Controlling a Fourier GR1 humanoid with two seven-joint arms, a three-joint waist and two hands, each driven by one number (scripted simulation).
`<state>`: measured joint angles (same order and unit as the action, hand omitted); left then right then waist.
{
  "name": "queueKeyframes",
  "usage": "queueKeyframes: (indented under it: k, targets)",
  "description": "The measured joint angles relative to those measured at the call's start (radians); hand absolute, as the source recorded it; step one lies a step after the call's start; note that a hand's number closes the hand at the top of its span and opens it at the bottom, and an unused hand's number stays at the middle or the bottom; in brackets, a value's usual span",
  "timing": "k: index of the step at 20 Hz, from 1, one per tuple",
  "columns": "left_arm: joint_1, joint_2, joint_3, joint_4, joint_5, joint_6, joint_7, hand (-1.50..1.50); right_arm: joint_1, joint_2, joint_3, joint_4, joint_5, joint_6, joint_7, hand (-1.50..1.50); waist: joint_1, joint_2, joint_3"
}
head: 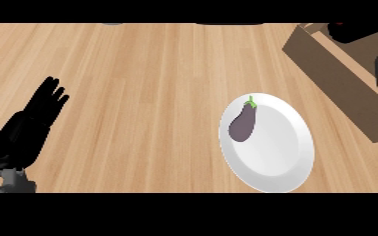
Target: Pick the tomato from the plate and place it in the cardboard box
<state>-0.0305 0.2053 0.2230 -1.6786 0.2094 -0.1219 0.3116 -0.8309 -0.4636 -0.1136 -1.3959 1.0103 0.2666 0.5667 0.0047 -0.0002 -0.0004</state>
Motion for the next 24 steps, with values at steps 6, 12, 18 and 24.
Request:
queueKeyframes:
  k: [6,12,18,24]
  targets:
    - [-0.018,0.005,0.008,0.03,-0.001,-0.011,-0.016,0.0,0.016,-0.077,-0.059,0.162,-0.007,-0.078,-0.156,1.5,0.004,0.003,0.0]
    - [-0.015,-0.013,-0.004,0.015,-0.008,-0.002,-0.013,0.0,0.013,-0.101,-0.097,0.364,-0.007,-0.22,-0.315,1.5,0.008,0.004,0.001]
    - [-0.025,-0.005,0.002,0.01,-0.003,-0.004,0.003,0.0,-0.003,-0.081,-0.132,0.588,-0.016,-0.349,-0.426,1.5,0.015,0.006,0.001]
    - [-0.023,-0.01,-0.008,-0.007,-0.011,-0.001,0.01,0.0,-0.008,-0.097,-0.177,0.78,-0.043,-0.319,-0.437,-1.5,0.019,0.008,0.001]
